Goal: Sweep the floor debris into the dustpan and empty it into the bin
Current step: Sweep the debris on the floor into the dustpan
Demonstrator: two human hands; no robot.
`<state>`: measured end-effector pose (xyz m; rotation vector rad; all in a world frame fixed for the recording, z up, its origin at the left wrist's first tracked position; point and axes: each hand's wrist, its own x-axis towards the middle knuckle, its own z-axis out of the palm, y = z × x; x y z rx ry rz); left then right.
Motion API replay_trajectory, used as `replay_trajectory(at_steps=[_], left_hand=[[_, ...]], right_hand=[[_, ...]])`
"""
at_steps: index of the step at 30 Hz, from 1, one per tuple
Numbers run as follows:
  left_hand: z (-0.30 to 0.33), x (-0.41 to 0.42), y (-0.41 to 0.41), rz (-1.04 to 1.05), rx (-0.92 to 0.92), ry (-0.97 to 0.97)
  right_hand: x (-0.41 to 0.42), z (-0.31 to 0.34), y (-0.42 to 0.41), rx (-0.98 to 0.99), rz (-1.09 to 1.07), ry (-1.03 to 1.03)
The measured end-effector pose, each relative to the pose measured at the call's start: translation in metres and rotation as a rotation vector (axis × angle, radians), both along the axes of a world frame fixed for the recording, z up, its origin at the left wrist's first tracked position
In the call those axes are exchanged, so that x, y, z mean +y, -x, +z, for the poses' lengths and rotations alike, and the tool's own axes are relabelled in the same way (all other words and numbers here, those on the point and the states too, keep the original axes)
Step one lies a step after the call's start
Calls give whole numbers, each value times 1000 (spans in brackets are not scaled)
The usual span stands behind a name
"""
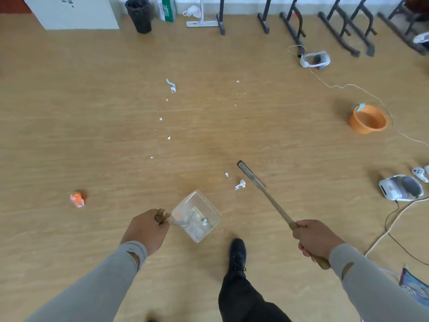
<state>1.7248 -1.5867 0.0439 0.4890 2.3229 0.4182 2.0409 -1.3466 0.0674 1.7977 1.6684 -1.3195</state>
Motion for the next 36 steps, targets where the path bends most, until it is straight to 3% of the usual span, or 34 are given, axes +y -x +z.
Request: replay_trajectory(at_steps=[6, 12, 15, 21, 25, 30, 36], left_hand=[[-39, 104, -17, -14, -26, 40], [-69, 157, -37, -5, -39, 76], [-71, 170, -38, -21, -25, 87], [-67, 179, -34, -14, -20, 86], [-64, 171, -28, 19, -19, 85], [-67, 177, -13, 108, -28, 30], [-80, 213, 5, 118, 8, 21]], right_hand=[[118, -50, 7, -178, 130, 20], [141, -74, 15, -289, 377, 137], [131, -60, 4, -261, 446, 243], [162, 13, -34, -112, 288, 367], [166, 28, -32, -80, 269, 260], [198, 2, 14, -81, 259, 90], [206, -73, 100, -257, 497, 13]])
